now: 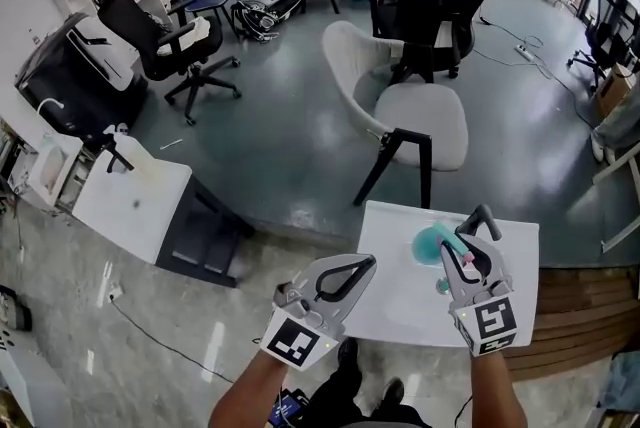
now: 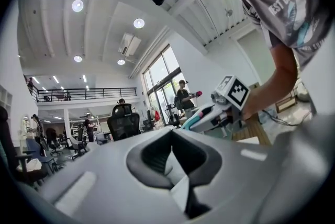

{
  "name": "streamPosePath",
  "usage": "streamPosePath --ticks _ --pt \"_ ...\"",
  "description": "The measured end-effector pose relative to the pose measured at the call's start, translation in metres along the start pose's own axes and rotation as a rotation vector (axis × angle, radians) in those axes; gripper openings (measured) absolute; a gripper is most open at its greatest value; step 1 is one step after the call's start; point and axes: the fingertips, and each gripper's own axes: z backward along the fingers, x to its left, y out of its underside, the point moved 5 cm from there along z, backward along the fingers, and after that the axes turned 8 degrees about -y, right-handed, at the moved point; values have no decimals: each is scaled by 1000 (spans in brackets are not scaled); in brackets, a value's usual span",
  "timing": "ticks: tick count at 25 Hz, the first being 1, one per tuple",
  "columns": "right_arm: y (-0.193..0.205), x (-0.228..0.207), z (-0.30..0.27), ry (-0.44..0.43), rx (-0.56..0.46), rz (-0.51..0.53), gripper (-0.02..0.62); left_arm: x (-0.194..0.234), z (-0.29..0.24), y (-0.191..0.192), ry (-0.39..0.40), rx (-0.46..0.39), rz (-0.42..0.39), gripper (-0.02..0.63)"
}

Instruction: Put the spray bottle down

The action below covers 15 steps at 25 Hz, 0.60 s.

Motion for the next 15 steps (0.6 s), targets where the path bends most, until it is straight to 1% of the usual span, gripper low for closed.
streamPosePath --ticks 15 --pt "50 1 -101 -70 37 -23 87 29 -4 83 -29 75 64 2"
